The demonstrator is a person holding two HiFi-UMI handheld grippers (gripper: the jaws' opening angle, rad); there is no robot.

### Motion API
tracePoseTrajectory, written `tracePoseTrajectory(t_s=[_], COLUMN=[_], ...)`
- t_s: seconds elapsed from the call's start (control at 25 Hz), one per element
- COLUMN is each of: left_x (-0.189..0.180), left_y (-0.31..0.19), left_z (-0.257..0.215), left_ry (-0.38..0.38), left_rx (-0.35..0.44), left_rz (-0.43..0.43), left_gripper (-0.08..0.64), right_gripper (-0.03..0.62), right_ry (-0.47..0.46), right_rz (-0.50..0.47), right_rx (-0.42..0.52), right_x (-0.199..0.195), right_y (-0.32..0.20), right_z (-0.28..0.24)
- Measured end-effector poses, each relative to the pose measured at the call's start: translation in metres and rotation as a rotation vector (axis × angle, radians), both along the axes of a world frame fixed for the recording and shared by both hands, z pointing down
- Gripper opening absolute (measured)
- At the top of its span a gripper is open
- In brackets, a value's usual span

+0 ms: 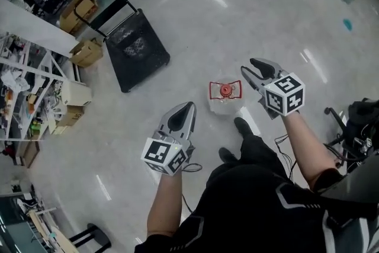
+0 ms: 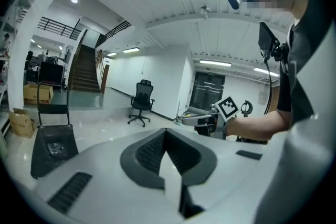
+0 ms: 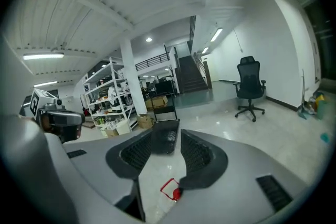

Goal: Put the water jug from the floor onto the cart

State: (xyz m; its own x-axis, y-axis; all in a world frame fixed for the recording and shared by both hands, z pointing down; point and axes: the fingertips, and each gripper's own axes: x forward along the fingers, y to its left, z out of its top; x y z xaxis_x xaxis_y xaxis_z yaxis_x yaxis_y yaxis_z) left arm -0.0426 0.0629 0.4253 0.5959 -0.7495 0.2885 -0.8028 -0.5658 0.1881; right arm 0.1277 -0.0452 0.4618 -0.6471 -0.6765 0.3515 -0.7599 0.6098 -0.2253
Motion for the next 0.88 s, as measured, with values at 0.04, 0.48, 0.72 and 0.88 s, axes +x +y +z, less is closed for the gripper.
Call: tracePoseTrajectory(t_s=[0.04,0.48,0.72,0.88], left_x=[-0.001,0.000,0.018,0.003], left_y=[-0.013,-0.077,-0.067,-0.065], left_z=[0.012,0.225,0.307,0.338], left_ry=[0.016,0.081,0.043,0.091], left_rx=[-0.027,-0.482,-0.627,-0.739], left_rz=[-0.006,-0.130,-0.105,-0.218], left_gripper=[-0.009,-0.009,-0.009,-0.009], right_gripper=[0.147,0.146,0.146,0.155], right_ry=[-0.009,-0.040,0.010,0.015], right_rz=[0.026,0.013,0.036,0.101], right_rx=[-0.008,-0.349,-0.582,-0.689], right_x=[0.003,0.001,0.007,0.009], right_y=[-0.015,-0.083,-0.061,-0.044], right_z=[0.014,0.234,0.356,0.408])
